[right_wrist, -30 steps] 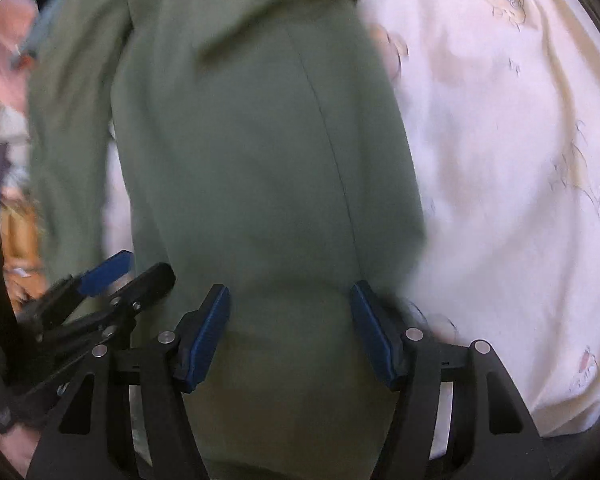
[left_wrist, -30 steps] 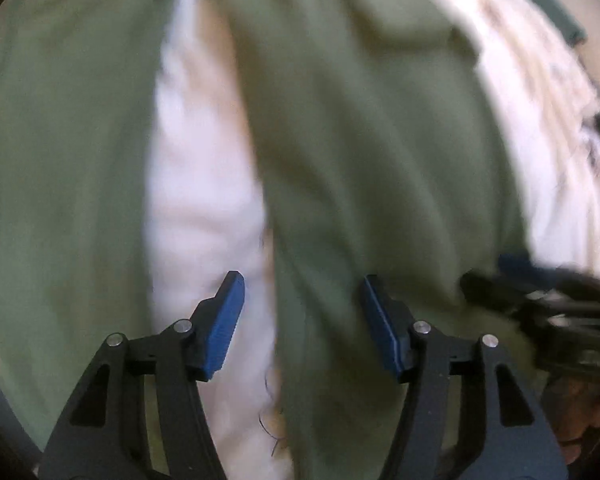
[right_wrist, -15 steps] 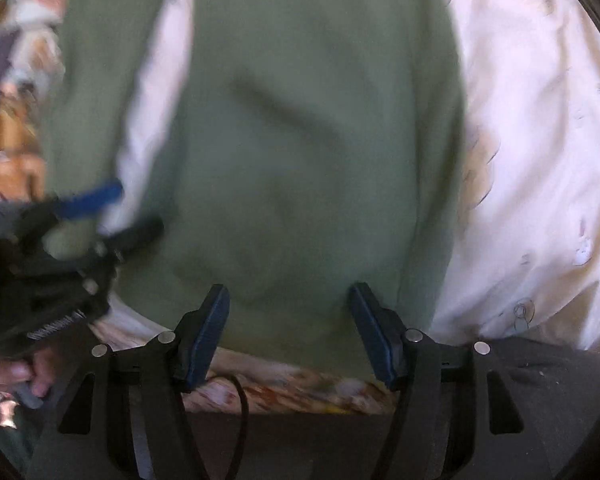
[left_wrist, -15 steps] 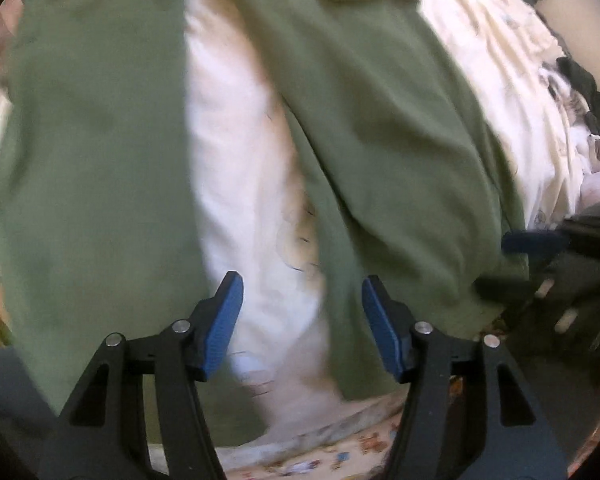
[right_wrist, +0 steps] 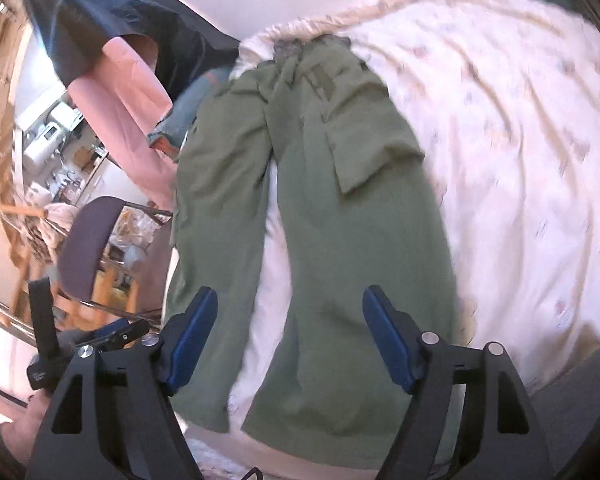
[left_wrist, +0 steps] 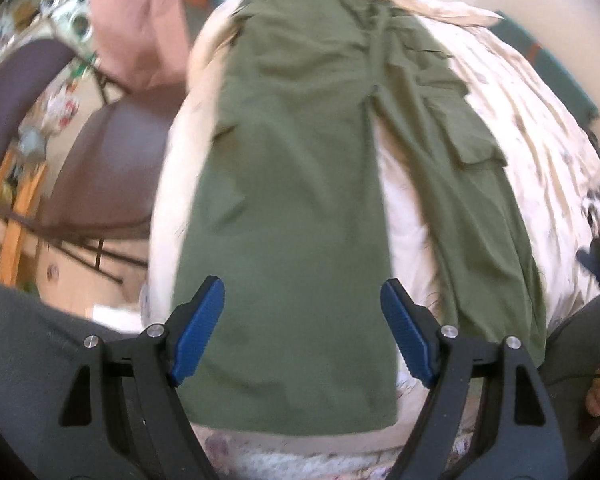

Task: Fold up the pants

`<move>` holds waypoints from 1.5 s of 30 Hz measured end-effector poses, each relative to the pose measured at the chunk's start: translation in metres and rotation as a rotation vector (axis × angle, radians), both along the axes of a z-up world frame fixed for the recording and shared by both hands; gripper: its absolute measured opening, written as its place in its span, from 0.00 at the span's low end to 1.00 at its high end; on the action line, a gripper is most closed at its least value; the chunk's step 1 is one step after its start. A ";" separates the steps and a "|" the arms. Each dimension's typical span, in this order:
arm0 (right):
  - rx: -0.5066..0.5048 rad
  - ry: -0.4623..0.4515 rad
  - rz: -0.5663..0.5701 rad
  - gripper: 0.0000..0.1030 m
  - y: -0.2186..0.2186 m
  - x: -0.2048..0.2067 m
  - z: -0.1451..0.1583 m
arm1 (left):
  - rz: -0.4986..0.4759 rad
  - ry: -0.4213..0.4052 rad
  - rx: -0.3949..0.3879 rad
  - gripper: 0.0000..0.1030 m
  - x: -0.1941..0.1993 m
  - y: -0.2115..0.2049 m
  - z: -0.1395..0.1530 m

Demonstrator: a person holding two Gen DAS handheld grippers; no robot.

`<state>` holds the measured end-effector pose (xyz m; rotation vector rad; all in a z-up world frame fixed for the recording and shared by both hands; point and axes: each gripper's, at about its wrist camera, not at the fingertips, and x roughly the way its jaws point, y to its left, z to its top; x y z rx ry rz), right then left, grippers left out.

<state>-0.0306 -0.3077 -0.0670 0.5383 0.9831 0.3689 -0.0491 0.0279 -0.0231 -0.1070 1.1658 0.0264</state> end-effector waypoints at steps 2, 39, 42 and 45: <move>0.053 0.089 0.064 0.75 0.007 0.007 -0.011 | 0.051 0.030 -0.002 0.76 -0.011 0.017 -0.004; 0.267 0.325 0.385 0.01 0.149 0.036 -0.033 | 0.089 0.248 -0.298 0.02 -0.017 0.100 0.007; 0.286 0.273 0.364 0.01 0.142 0.069 -0.012 | 0.075 0.152 -0.314 0.02 0.024 0.101 0.038; 0.302 0.224 0.340 0.01 0.135 0.112 0.008 | 0.070 0.077 -0.341 0.01 0.078 0.100 0.065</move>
